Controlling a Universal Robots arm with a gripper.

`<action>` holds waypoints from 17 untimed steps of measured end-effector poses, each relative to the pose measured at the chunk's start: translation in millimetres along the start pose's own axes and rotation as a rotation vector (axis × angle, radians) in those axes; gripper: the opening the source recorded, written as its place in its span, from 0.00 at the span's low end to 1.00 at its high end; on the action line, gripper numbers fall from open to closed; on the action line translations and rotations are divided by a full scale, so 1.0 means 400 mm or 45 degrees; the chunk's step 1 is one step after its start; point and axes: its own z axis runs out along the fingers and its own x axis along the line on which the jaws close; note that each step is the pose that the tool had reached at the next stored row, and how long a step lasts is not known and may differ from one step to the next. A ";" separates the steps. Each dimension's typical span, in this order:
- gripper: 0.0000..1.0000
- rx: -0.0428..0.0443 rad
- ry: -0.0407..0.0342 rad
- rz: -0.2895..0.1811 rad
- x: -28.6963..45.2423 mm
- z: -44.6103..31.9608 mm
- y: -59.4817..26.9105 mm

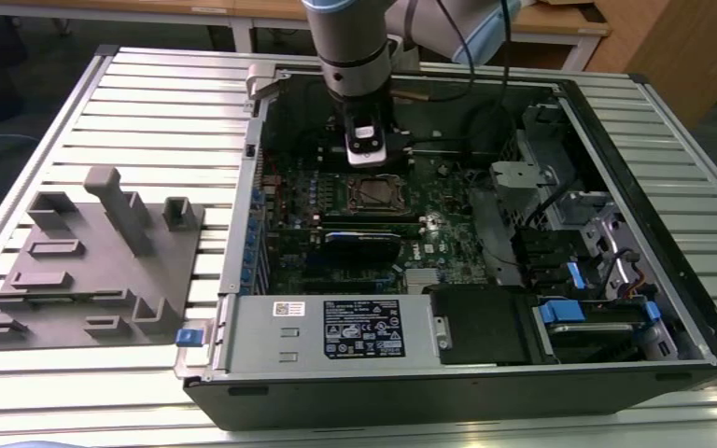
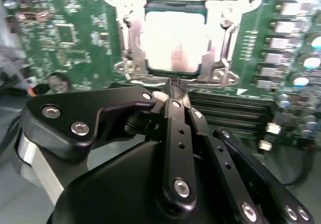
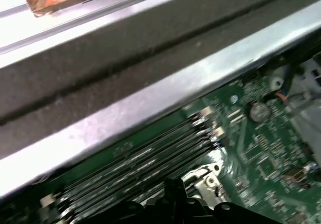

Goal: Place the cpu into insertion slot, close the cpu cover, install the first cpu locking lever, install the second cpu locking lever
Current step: 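Install the first cpu locking lever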

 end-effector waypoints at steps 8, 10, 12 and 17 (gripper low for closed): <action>0.11 0.036 0.0420 0.005 0.000 0.001 0.000; 0.11 0.037 0.0456 0.005 0.000 0.001 0.000; 0.11 0.056 0.0740 0.009 -0.001 0.002 0.000; 0.11 0.080 0.1104 0.014 -0.001 0.003 0.000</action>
